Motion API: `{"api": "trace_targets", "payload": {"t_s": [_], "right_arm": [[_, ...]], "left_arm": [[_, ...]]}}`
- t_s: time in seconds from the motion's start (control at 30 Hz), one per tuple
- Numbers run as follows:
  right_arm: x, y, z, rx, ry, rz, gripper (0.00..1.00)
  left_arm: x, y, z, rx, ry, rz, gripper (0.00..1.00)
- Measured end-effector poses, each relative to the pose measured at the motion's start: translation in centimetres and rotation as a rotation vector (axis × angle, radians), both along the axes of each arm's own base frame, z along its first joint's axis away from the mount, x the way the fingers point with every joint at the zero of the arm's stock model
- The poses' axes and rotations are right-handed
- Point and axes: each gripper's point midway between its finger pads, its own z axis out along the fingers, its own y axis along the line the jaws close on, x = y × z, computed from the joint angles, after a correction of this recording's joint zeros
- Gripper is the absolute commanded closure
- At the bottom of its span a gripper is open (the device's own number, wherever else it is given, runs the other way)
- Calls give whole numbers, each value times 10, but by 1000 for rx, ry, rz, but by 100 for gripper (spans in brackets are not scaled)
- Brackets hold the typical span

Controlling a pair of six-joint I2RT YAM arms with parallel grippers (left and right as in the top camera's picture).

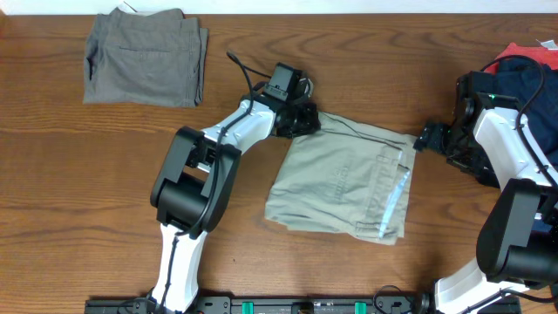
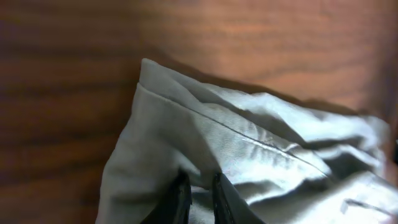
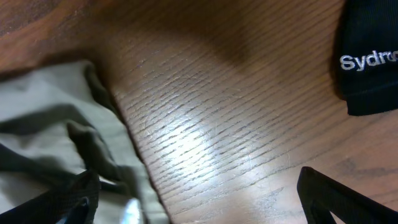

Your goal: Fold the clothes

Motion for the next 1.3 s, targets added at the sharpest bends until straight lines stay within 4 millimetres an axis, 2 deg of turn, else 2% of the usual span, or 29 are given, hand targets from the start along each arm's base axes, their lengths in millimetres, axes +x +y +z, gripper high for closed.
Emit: {"api": "trace_targets", "payload": {"t_s": [0.2,0.27,0.33,0.4,0.63,0.73,0.8,0.9,1.0,1.07,1.13,1.27,1.3], "right_arm": [[0,0,0,0,0,0,1],[0,0,0,0,0,0,1],[0,0,0,0,0,0,1],[0,0,0,0,0,0,1],[0,0,0,0,0,0,1],[0,0,0,0,0,0,1],[0,0,0,0,0,0,1],[0,0,0,0,0,0,1],[0,0,0,0,0,0,1],[0,0,0,0,0,0,1],[0,0,0,0,0,0,1],[0,0,0,0,0,0,1],[0,0,0,0,0,0,1]], "left_arm": [[28,28,0,131,-93,105,83],[36,41,0,153,-104,139,83],[45,58,-1,174,-107,177,77],[52,76,0,190,-102,213,77],[56,153,2,288,-43,320,77],[51,179,7,332,-33,345,77],[49,190,19,346,-44,359,77],[49,188,57,312,-104,360,77],[44,172,102,226,-166,329,77],[36,156,122,162,-181,287,78],[21,135,127,108,-147,224,78],[-10,91,107,77,-42,108,78],[-16,82,102,74,-27,83,85]]}}
